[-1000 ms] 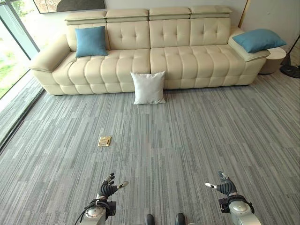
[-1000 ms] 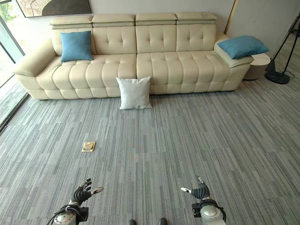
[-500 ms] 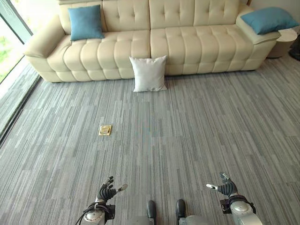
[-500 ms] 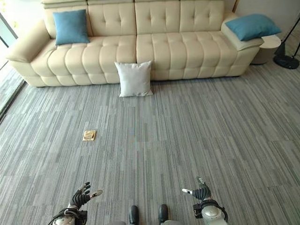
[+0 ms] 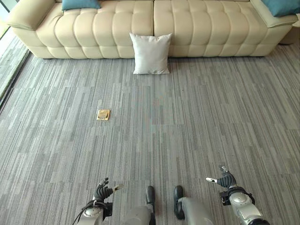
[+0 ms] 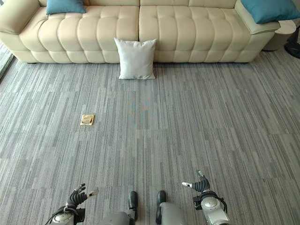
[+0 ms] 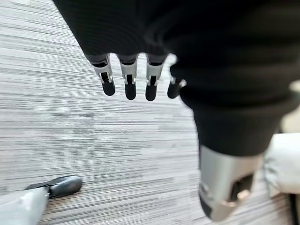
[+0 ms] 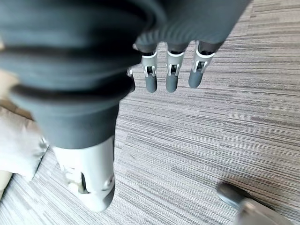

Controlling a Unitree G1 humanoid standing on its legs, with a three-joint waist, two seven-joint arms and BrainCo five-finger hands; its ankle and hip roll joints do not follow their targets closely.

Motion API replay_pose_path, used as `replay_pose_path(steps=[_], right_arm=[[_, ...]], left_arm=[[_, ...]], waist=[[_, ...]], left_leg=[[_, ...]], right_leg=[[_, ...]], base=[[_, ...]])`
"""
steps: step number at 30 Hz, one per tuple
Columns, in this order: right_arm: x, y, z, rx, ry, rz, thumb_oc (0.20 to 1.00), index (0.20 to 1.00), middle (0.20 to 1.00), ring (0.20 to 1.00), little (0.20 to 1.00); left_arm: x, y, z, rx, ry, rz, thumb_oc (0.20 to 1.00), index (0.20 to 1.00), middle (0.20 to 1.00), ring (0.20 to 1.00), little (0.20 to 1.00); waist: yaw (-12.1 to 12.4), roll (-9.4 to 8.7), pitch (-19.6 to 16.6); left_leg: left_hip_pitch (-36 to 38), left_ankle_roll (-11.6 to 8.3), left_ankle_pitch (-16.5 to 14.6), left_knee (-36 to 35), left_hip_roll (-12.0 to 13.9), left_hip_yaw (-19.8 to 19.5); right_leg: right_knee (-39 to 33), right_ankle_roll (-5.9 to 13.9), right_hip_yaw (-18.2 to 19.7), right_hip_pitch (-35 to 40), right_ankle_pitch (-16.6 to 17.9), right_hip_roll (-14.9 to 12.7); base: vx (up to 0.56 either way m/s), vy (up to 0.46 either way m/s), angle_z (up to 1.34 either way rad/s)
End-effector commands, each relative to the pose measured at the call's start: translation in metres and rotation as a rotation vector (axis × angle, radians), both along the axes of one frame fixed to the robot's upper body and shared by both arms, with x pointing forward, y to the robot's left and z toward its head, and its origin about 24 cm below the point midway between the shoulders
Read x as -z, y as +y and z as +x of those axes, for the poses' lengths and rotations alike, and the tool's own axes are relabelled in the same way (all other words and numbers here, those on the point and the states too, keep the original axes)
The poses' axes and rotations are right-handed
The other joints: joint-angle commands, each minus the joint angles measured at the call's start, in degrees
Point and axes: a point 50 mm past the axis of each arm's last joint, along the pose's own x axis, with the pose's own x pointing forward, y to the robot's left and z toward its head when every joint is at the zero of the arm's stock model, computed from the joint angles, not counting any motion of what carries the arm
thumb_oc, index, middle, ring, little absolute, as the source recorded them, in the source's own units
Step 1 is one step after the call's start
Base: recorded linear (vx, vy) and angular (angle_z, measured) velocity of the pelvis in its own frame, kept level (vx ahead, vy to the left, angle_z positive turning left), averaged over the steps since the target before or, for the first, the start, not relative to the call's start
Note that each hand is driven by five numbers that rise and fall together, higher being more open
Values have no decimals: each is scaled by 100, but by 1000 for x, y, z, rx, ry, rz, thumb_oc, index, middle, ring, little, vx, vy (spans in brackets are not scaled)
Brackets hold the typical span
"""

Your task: Pick up all the scattered cushions and arrange them neatly on the sofa.

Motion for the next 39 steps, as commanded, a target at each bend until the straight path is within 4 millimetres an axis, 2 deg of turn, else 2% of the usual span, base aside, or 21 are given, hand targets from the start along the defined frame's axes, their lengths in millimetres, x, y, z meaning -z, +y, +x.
replay_pose_path(steps=[1,4,5,6,8,9,10,12,13,16,17,18,19,21,24,25,30,33,36,39], right_arm=[[-4,-1,4,-12,-26,-33,1000,1000,1000,1000,1000],[-3,-4,0,7,-22,-31,1000,1000,1000,1000,1000],[-2,-3,-1,21,-25,-14,1000,1000,1000,1000,1000],[0,-6,-4,45,-18,-10,1000,1000,1000,1000,1000],[0,-7,-4,53,-22,-5,1000,1000,1000,1000,1000],[-1,-8,-4,61,-26,0,1000,1000,1000,1000,1000],[-2,-9,-3,61,-33,1,1000,1000,1000,1000,1000],[-2,-12,-4,67,-28,-6,1000,1000,1000,1000,1000],[-2,-14,-5,69,-23,-9,1000,1000,1000,1000,1000],[0,-17,-7,81,-13,-14,1000,1000,1000,1000,1000],[2,-20,-11,94,1,-17,1000,1000,1000,1000,1000],[3,-21,-12,97,7,-21,1000,1000,1000,1000,1000],[3,-21,-12,97,7,-21,1000,1000,1000,1000,1000],[6,-21,-14,96,29,-38,1000,1000,1000,1000,1000],[10,-20,-19,85,59,-57,1000,1000,1000,1000,1000],[11,-17,-21,72,65,-47,1000,1000,1000,1000,1000],[14,-7,-17,50,70,-26,1000,1000,1000,1000,1000],[16,-2,-16,38,87,-19,1000,1000,1000,1000,1000],[17,3,-16,34,86,-4,1000,1000,1000,1000,1000],[18,5,-16,38,89,8,1000,1000,1000,1000,1000]], left_arm=[[-14,3,16,-4,-91,9,1000,1000,1000,1000,1000],[-17,0,23,13,-113,6,1000,1000,1000,1000,1000],[-16,-4,24,15,-116,-4,1000,1000,1000,1000,1000],[-17,-8,26,3,-127,-26,1000,1000,1000,1000,1000],[-16,-10,27,-1,-130,-41,1000,1000,1000,1000,1000],[-18,-12,28,11,-138,-50,1000,1000,1000,1000,1000],[-18,-14,29,13,-140,-56,1000,1000,1000,1000,1000],[-18,-15,30,10,-142,-65,1000,1000,1000,1000,1000],[-18,-16,30,11,-144,-73,1000,1000,1000,1000,1000],[-16,-16,28,13,-126,-69,1000,1000,1000,1000,1000],[-12,-16,23,16,-102,-62,1000,1000,1000,1000,1000],[-11,-15,22,18,-94,-57,1000,1000,1000,1000,1000],[-11,-15,22,18,-93,-57,1000,1000,1000,1000,1000],[-9,-13,19,16,-74,-39,1000,1000,1000,1000,1000],[-7,-10,17,10,-57,-18,1000,1000,1000,1000,1000],[-5,-7,12,1,-44,-12,1000,1000,1000,1000,1000],[-3,0,8,-13,-27,1,1000,1000,1000,1000,1000],[-5,5,9,-31,-29,9,1000,1000,1000,1000,1000],[-8,4,11,-51,-55,-15,1000,1000,1000,1000,1000],[-12,3,17,-58,-84,-31,1000,1000,1000,1000,1000]], waist=[[-118,-21,-35],[-204,-39,-52],[-235,-54,-123],[-275,-39,-226],[-295,-27,-254],[-284,-41,-264],[-275,-49,-249],[-218,-99,-185],[-195,-119,-163],[-145,-183,-157],[-98,-220,-168],[-81,-206,-161],[-85,-210,-159],[35,-160,-125],[107,-169,-163],[132,-146,-275],[195,-298,-436],[230,-382,-433],[199,-321,-396],[97,-186,-334]], left_leg=[[767,-500,-744,-9,201,-331],[867,-512,-914,79,212,-424],[898,-560,-943,91,236,-401],[866,-681,-918,327,383,-341],[782,-743,-841,576,429,-338],[601,-846,-659,1162,427,-359],[485,-897,-553,1442,407,-386],[155,-894,-386,1864,442,-330],[4,-855,-399,1903,451,-293],[-176,-773,-582,1674,436,-216],[-428,-761,-572,1371,452,-178],[-571,-782,-415,1222,496,-158],[-557,-782,-407,1205,489,-159],[-1004,-910,206,708,627,-129],[-1286,-984,382,489,692,1],[-1097,-951,428,320,688,1],[-941,-734,122,564,465,27],[-786,-530,-153,652,318,149],[-578,-372,-326,627,254,252],[-158,-354,-434,415,252,275]], right_leg=[[-639,227,-215,355,285,86],[-896,184,-182,568,245,121],[-958,118,-158,653,258,163],[-997,8,-114,820,202,227],[-1048,-28,-129,899,181,252],[-1091,-138,-164,1076,95,287],[-1160,-182,-164,1193,63,305],[-1202,-262,-175,1408,-63,259],[-1216,-277,-185,1490,-107,230],[-1268,-248,-175,1638,-178,158],[-1325,-215,-198,1793,-264,92],[-1357,-204,-207,1862,-305,83],[-1360,-203,-211,1871,-309,78],[-1450,-185,-183,2130,-456,120],[-1523,-131,-102,2396,-567,94],[-1510,-78,-8,2510,-597,77],[-1256,73,213,2508,-537,-211],[-562,225,334,2238,-304,-344],[298,301,382,1722,-10,-341],[409,193,164,1275,-36,-202]], base=[[277,-130,-4],[195,-105,18],[252,-177,58],[320,-230,54],[214,-155,48],[187,-126,36],[250,-165,13],[166,-91,-2],[99,-35,-11],[176,13,-2],[275,54,1],[218,47,17],[152,49,19],[280,110,0],[354,204,-2],[418,275,-31],[295,223,-38],[176,174,-13],[148,160,-15],[219,99,-3]])
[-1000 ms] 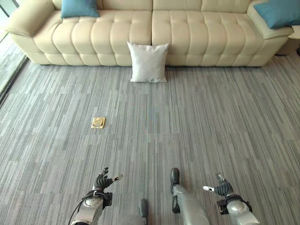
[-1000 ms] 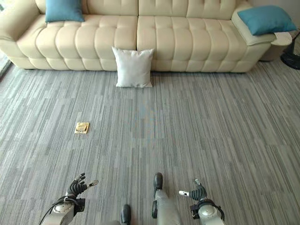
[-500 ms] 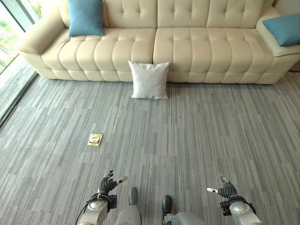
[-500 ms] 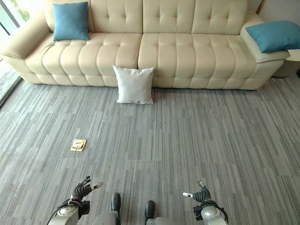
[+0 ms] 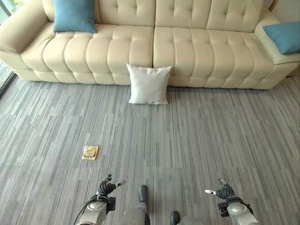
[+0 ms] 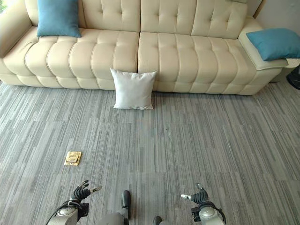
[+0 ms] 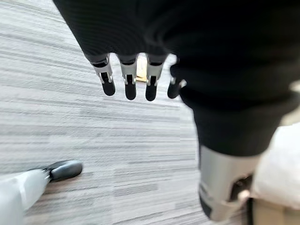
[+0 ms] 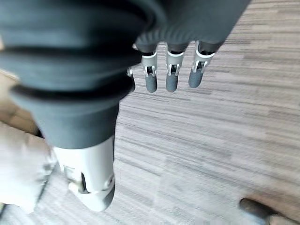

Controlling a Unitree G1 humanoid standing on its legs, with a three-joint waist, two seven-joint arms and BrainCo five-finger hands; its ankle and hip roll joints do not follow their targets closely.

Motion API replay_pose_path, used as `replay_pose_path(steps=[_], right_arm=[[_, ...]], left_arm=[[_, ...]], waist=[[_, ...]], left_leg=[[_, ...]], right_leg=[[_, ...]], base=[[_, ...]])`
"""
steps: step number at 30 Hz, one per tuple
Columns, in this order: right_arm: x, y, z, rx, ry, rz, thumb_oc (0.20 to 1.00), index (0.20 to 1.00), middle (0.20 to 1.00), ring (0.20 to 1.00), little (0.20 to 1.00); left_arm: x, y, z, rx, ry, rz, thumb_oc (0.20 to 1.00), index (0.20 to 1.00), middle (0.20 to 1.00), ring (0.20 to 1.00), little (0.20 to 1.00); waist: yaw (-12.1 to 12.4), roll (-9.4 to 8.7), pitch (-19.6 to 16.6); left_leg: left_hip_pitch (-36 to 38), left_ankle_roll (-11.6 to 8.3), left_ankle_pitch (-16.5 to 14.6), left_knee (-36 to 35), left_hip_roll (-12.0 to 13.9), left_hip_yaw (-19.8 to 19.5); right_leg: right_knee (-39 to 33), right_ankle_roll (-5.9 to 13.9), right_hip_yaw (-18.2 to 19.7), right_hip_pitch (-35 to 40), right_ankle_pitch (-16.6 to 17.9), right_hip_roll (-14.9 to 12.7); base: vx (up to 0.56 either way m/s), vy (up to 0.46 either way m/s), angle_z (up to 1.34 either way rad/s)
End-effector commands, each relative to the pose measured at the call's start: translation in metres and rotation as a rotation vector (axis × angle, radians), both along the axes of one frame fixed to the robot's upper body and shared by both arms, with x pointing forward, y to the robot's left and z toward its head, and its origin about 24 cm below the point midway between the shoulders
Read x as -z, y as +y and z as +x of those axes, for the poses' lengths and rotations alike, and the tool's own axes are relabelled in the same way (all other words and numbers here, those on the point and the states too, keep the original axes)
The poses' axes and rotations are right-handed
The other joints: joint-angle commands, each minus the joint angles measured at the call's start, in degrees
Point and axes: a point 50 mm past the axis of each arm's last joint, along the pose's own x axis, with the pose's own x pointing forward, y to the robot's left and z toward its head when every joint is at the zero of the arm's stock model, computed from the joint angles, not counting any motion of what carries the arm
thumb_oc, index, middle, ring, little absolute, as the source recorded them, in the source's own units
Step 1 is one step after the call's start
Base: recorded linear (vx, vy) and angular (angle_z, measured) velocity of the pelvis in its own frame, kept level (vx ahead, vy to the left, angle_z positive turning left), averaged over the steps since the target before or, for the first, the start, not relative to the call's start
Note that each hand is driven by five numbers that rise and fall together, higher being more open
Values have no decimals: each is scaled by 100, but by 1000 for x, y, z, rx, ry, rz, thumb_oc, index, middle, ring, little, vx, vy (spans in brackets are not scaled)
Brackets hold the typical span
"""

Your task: Pick up all the scattered cushions and arrange them neatly on the sofa.

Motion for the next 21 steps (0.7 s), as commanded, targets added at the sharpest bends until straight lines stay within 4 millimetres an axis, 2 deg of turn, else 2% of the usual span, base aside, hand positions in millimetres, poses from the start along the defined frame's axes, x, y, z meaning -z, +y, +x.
replay_pose_path(steps=[1,4,5,7,11,13,16,19,20,21], right_arm=[[-9,-2,13,-21,-47,-27,1000,1000,1000,1000,1000],[-11,-3,16,-29,-54,-40,1000,1000,1000,1000,1000],[-12,-4,15,-35,-54,-47,1000,1000,1000,1000,1000],[-12,-6,12,-23,-54,-46,1000,1000,1000,1000,1000],[-12,-11,11,13,-62,-41,1000,1000,1000,1000,1000],[-12,-14,9,23,-61,-41,1000,1000,1000,1000,1000],[-12,-17,9,27,-62,-44,1000,1000,1000,1000,1000],[-13,-21,10,30,-64,-54,1000,1000,1000,1000,1000],[-15,-24,11,34,-69,-60,1000,1000,1000,1000,1000],[-15,-25,11,30,-66,-65,1000,1000,1000,1000,1000]], left_arm=[[-16,14,11,-64,-106,-4,1000,1000,1000,1000,1000],[-19,8,17,-59,-128,-22,1000,1000,1000,1000,1000],[-23,5,23,-48,-153,-29,1000,1000,1000,1000,1000],[-29,0,31,-18,-190,-38,1000,1000,1000,1000,1000],[-33,-6,36,-21,-221,-66,1000,1000,1000,1000,1000],[-34,-8,36,-14,-225,-79,1000,1000,1000,1000,1000],[-33,-9,36,-17,-224,-90,1000,1000,1000,1000,1000],[-32,-10,35,-13,-216,-92,1000,1000,1000,1000,1000],[-29,-10,32,-11,-199,-88,1000,1000,1000,1000,1000],[-28,-9,30,-7,-190,-84,1000,1000,1000,1000,1000]], waist=[[-48,24,139],[-226,63,257],[-358,68,289],[-428,34,256],[-477,83,86],[-494,110,63],[-453,106,126],[-373,64,166],[-291,-28,172],[-264,-50,183]], left_leg=[[376,-507,-843,314,405,-4],[786,-552,-966,189,357,-51],[963,-593,-1021,156,347,-122],[1060,-621,-1090,167,327,-253],[1165,-773,-1156,261,494,-302],[1094,-846,-1127,598,579,-362],[873,-946,-920,1347,581,-451],[591,-882,-906,1439,518,-515],[260,-811,-1028,1395,455,-494],[63,-820,-978,1331,451,-482]], right_leg=[[-1577,33,-225,305,894,117],[-2247,37,-478,-33,1044,288],[-2543,95,-446,-182,1136,357],[-2722,20,-261,-18,1128,417],[-2771,-179,-289,243,1027,520],[-2763,-294,-292,360,907,589],[-2785,-447,-270,631,741,664],[-2889,-470,-263,853,652,629],[-2998,-436,-256,1053,598,549],[-3016,-422,-262,1125,540,520]], base=[[245,35,6],[275,-12,3],[377,-87,6],[340,-133,22],[275,-175,57],[222,-148,48],[196,-127,14],[175,-51,-9],[244,-24,3],[363,-13,-12]])
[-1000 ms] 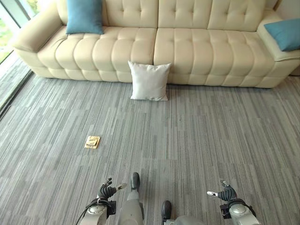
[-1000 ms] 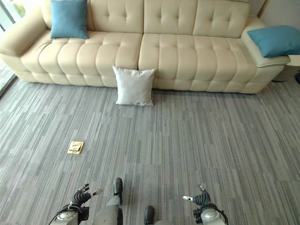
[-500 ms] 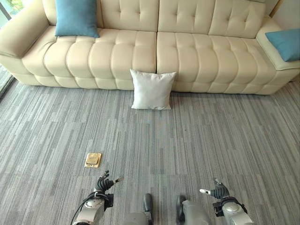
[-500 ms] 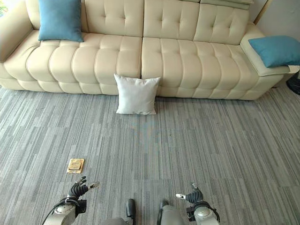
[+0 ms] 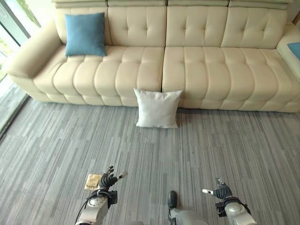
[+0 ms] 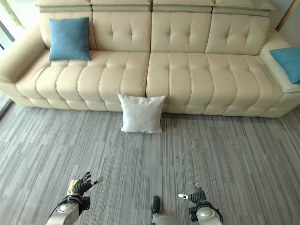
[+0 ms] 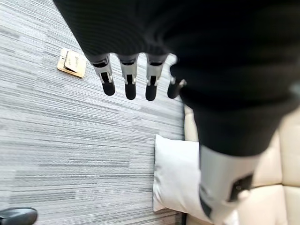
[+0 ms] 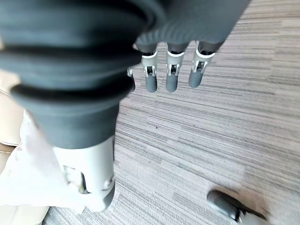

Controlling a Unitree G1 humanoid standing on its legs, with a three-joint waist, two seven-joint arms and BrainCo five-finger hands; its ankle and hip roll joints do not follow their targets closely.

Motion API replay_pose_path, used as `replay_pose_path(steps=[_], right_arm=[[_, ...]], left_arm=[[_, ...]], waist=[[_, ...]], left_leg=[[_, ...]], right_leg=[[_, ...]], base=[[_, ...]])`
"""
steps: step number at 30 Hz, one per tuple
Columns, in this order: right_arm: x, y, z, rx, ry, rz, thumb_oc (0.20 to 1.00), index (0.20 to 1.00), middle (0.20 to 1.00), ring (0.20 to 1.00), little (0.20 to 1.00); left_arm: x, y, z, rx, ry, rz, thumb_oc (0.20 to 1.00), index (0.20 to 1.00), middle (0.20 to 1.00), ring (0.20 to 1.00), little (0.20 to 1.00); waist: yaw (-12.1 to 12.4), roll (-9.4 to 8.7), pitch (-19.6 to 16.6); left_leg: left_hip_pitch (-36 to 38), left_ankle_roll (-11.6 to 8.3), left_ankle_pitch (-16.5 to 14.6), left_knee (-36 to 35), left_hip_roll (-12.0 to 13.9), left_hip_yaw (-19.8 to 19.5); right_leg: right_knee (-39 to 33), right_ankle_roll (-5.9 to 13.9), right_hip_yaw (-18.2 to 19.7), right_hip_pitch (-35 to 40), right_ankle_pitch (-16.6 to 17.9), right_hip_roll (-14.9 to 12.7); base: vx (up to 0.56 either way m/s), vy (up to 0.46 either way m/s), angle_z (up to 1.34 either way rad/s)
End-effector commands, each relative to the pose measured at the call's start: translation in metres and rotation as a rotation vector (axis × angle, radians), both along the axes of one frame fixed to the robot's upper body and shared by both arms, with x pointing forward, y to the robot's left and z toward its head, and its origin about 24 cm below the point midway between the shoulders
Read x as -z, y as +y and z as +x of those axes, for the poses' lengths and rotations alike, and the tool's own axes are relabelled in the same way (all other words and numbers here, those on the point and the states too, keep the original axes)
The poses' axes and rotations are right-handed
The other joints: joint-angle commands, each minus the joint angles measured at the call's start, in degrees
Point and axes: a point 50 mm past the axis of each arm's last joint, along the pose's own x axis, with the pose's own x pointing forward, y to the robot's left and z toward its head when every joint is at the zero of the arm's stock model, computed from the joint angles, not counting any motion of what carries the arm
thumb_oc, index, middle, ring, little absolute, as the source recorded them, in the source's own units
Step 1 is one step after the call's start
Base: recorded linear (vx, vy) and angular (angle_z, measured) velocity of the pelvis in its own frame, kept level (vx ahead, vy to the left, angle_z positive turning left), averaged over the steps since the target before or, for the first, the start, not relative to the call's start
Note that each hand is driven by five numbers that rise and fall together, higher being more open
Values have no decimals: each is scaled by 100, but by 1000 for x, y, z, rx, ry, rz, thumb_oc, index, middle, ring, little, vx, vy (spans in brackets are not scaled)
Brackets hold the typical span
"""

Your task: Pick up all the scattered cushions and arrange them neatly on the sofa.

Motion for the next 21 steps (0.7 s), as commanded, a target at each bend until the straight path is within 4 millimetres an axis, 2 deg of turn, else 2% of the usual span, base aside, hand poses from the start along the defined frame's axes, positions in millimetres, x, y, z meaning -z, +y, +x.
replay_pose_path(steps=[1,2,3,4,5,8,10,12,14,15,16,17,18,21], right_arm=[[-5,-20,-1,29,-18,-50,1000,1000,1000,1000,1000],[-4,-21,-3,26,-5,-58,1000,1000,1000,1000,1000],[-2,-22,-6,21,13,-74,1000,1000,1000,1000,1000],[-1,-22,-7,16,23,-78,1000,1000,1000,1000,1000],[0,-21,-9,6,30,-80,1000,1000,1000,1000,1000],[1,-19,-10,6,34,-73,1000,1000,1000,1000,1000],[4,-16,-10,-11,52,-74,1000,1000,1000,1000,1000],[6,-10,-9,-18,57,-57,1000,1000,1000,1000,1000],[7,-2,-6,-28,53,-34,1000,1000,1000,1000,1000],[7,1,-6,-32,52,-24,1000,1000,1000,1000,1000],[8,4,-6,-38,54,-17,1000,1000,1000,1000,1000],[7,5,-4,-43,49,-21,1000,1000,1000,1000,1000],[4,2,0,-42,34,-36,1000,1000,1000,1000,1000],[4,0,-3,-30,38,-45,1000,1000,1000,1000,1000]], left_arm=[[-9,4,10,6,-54,6,1000,1000,1000,1000,1000],[-9,5,9,4,-50,9,1000,1000,1000,1000,1000],[-8,6,7,-6,-45,10,1000,1000,1000,1000,1000],[-7,6,6,-9,-43,10,1000,1000,1000,1000,1000],[-7,7,4,-15,-41,11,1000,1000,1000,1000,1000],[-5,8,1,-19,-36,10,1000,1000,1000,1000,1000],[-6,6,3,-2,-36,18,1000,1000,1000,1000,1000],[-7,9,5,2,-40,29,1000,1000,1000,1000,1000],[-9,17,5,-24,-40,44,1000,1000,1000,1000,1000],[-9,18,5,-28,-38,43,1000,1000,1000,1000,1000],[-10,19,6,-32,-43,46,1000,1000,1000,1000,1000],[-10,19,7,-37,-43,41,1000,1000,1000,1000,1000],[-10,17,9,-46,-53,27,1000,1000,1000,1000,1000],[-13,13,14,-45,-73,18,1000,1000,1000,1000,1000]], waist=[[51,-94,255],[96,-96,276],[174,-77,301],[210,-66,300],[242,-64,257],[258,-42,153],[264,-68,-54],[282,-90,-100],[258,-45,-10],[244,-16,14],[210,60,53],[153,127,118],[37,132,222],[-90,90,289]], left_leg=[[-480,21,617,-633,130,150],[-656,-6,789,-685,175,221],[-912,-83,1089,-837,283,284],[-982,-123,1209,-937,346,299],[-950,-174,1293,-1133,452,295],[-799,-150,1303,-1292,440,245],[-468,14,1174,-1514,239,300],[-299,180,1000,-1586,79,321],[-79,362,821,-1680,-15,400],[35,387,778,-1721,-15,425],[239,403,712,-1805,24,466],[408,382,666,-1859,66,474],[625,338,612,-1922,37,462],[769,281,555,-1921,9,372]], right_leg=[[473,767,105,533,-1484,-322],[457,775,123,615,-1529,-312],[444,800,183,740,-1598,-295],[453,815,217,797,-1623,-291],[486,857,310,884,-1665,-304],[468,921,342,1024,-1692,-361],[488,1087,478,1050,-1583,-576],[844,1237,539,898,-1491,-693],[2084,1430,603,313,-1041,-746],[2345,1420,554,102,-964,-743],[2398,1343,333,-189,-978,-722],[2135,1240,76,-418,-1114,-652],[1396,1215,-166,-695,-958,-537],[865,1263,-120,-712,-853,-471]], base=[[274,30,-29],[317,79,-29],[267,102,-22],[349,191,-9],[296,182,-24],[279,194,-76],[412,405,-13],[249,336,-19],[167,284,8],[232,211,31],[268,109,15],[371,19,-23],[309,-66,-26],[205,-104,9]])
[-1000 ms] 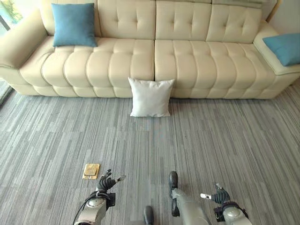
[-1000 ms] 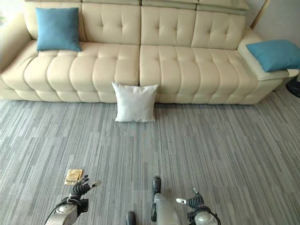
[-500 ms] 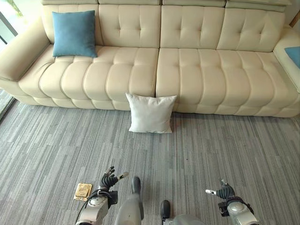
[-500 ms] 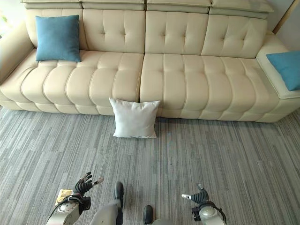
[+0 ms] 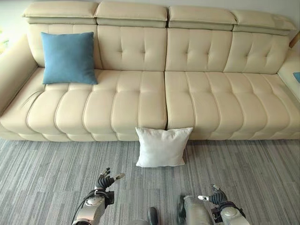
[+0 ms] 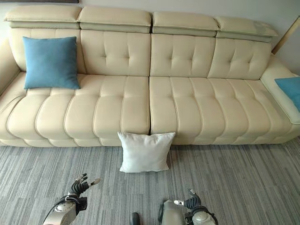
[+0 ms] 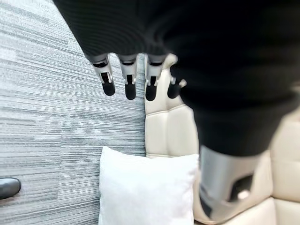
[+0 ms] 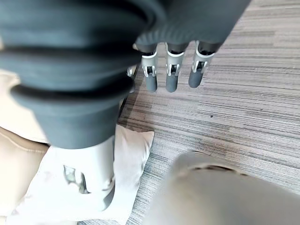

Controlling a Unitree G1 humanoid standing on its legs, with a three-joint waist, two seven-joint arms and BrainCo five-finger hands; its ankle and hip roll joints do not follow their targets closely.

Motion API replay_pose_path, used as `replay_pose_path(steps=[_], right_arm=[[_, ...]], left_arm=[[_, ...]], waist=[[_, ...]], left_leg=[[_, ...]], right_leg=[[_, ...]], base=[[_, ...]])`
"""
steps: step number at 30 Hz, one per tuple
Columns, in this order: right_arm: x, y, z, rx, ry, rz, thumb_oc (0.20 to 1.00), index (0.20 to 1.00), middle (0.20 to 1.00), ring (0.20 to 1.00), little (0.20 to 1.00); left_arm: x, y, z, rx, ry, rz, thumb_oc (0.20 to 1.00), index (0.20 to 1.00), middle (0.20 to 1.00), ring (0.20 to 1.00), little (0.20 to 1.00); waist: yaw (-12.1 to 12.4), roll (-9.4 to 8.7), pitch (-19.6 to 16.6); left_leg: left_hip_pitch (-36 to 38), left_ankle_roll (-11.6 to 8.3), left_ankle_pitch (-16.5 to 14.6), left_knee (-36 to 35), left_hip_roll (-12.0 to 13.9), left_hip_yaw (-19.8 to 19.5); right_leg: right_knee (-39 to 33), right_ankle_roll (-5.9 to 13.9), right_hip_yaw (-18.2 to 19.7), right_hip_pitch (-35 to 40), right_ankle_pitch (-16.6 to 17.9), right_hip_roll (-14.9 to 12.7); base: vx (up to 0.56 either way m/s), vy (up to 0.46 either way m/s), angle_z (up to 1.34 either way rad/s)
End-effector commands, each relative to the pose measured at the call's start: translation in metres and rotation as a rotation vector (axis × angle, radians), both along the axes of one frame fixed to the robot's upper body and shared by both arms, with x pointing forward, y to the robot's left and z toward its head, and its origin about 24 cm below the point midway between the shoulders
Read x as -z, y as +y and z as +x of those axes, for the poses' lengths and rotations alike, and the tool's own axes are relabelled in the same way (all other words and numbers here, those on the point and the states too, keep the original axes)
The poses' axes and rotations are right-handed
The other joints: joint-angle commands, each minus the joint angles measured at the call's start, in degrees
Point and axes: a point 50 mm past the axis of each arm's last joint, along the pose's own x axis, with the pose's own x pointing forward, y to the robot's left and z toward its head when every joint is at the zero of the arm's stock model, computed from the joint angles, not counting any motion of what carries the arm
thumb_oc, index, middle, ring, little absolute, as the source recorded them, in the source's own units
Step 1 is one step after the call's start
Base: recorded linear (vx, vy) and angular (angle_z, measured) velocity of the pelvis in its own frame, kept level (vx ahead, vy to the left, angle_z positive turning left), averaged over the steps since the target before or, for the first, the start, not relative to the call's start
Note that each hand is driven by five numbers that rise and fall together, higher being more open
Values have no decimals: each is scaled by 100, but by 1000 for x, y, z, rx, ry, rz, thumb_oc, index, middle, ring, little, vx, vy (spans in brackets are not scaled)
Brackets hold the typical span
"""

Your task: Pick up all the scattered cushions and arrange them neatly on the sofa.

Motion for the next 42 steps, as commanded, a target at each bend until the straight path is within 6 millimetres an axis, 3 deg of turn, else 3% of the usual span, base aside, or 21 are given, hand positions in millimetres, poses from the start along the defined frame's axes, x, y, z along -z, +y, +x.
replay_pose_path(steps=[1,8,13,16,18,25,34,37,40,42], right_arm=[[-9,-23,9,17,-35,-89,1000,1000,1000,1000,1000],[-11,-34,7,79,-53,-85,1000,1000,1000,1000,1000],[-16,-40,12,77,-74,-99,1000,1000,1000,1000,1000],[-17,-44,12,77,-75,-110,1000,1000,1000,1000,1000],[-18,-47,12,77,-72,-125,1000,1000,1000,1000,1000],[-11,-49,0,82,-26,-127,1000,1000,1000,1000,1000],[-7,-43,0,48,3,-125,1000,1000,1000,1000,1000],[-9,-38,7,31,-7,-106,1000,1000,1000,1000,1000],[-10,-36,11,19,-13,-104,1000,1000,1000,1000,1000],[-7,-34,8,10,1,-106,1000,1000,1000,1000,1000]], left_arm=[[-18,-2,19,-11,-127,-19,1000,1000,1000,1000,1000],[-19,-11,22,14,-136,-44,1000,1000,1000,1000,1000],[-18,-11,20,17,-130,-47,1000,1000,1000,1000,1000],[-14,-10,16,12,-109,-44,1000,1000,1000,1000,1000],[-11,-9,13,21,-82,-29,1000,1000,1000,1000,1000],[-2,-5,-1,23,-27,-18,1000,1000,1000,1000,1000],[2,6,-10,-10,3,-2,1000,1000,1000,1000,1000],[7,12,-13,1,42,11,1000,1000,1000,1000,1000],[9,14,-12,-1,58,22,1000,1000,1000,1000,1000],[12,15,-14,-2,76,30,1000,1000,1000,1000,1000]], waist=[[-132,-86,222],[-239,-35,63],[-189,-9,107],[-114,-79,118],[-50,-79,171],[-64,48,77],[57,-48,144],[85,7,182],[-4,55,288],[-40,-53,263]], left_leg=[[168,-552,-194,15,659,43],[199,-764,-445,583,877,11],[-30,-898,-225,1287,878,-210],[-402,-851,-258,1080,826,-325],[-731,-857,-21,894,830,-411],[-271,-806,92,264,807,-291],[-204,-652,-84,216,800,94],[-321,-621,-128,263,953,234],[-396,-677,-129,365,1071,142],[-388,-692,-210,467,1007,146]], right_leg=[[-922,121,175,1628,528,141],[-948,-200,197,2030,300,316],[-1071,-347,228,2353,150,386],[-1237,-298,215,2526,102,298],[-1288,-285,235,2641,67,289],[-1329,-257,499,2803,65,317],[-1154,9,579,2508,277,226],[-486,233,560,2077,316,-75],[-645,213,637,1767,493,-466],[-966,308,846,1861,607,-547]], base=[[177,-131,38],[190,-138,36],[123,-77,-14],[102,2,-23],[84,37,-8],[86,82,-21],[-17,75,-27],[-30,-19,-84],[11,-113,-16],[58,-84,-3]])
